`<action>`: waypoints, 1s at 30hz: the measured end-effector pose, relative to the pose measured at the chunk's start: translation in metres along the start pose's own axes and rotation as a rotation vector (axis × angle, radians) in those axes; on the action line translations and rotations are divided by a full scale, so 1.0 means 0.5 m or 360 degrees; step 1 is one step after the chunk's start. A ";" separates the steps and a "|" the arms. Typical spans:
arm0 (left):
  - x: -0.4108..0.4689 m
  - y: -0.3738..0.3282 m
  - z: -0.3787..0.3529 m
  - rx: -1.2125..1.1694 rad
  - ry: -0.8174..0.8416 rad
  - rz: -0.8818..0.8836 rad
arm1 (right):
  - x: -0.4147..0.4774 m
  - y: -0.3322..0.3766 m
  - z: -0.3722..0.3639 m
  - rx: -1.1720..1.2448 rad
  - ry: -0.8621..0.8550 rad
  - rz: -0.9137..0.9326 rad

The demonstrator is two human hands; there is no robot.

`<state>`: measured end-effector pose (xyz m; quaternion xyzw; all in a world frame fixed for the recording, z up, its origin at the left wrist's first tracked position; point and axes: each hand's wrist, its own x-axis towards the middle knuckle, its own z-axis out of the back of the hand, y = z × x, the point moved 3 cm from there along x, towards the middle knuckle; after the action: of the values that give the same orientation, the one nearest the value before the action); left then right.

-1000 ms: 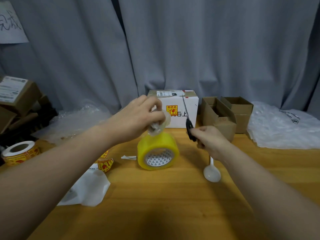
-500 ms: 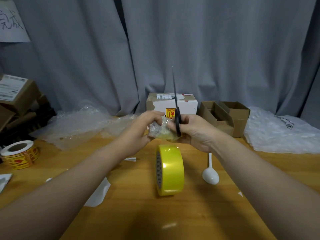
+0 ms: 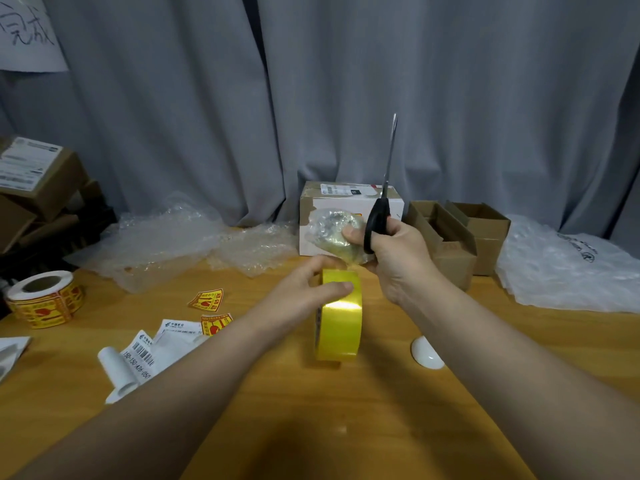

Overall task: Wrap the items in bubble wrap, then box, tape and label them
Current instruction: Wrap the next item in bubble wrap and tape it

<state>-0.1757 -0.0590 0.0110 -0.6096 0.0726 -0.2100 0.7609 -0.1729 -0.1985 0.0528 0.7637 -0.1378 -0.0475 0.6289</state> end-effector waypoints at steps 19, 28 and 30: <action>0.043 -0.035 -0.025 0.0180 -0.0029 0.0079 | 0.019 -0.079 0.108 0.0048 -0.0199 -0.0675; 0.115 -0.044 0.029 0.1111 0.0221 0.0556 | -0.062 -0.104 0.184 -0.0411 0.0926 -0.0788; 0.127 -0.060 0.035 0.1340 0.0229 0.0501 | -0.074 -0.109 0.170 -0.0226 0.0975 -0.0679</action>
<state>-0.1187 -0.0742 0.0535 -0.2126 0.1254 -0.1448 0.9582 -0.2210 -0.2596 -0.0213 0.7086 0.2224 0.0437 0.6682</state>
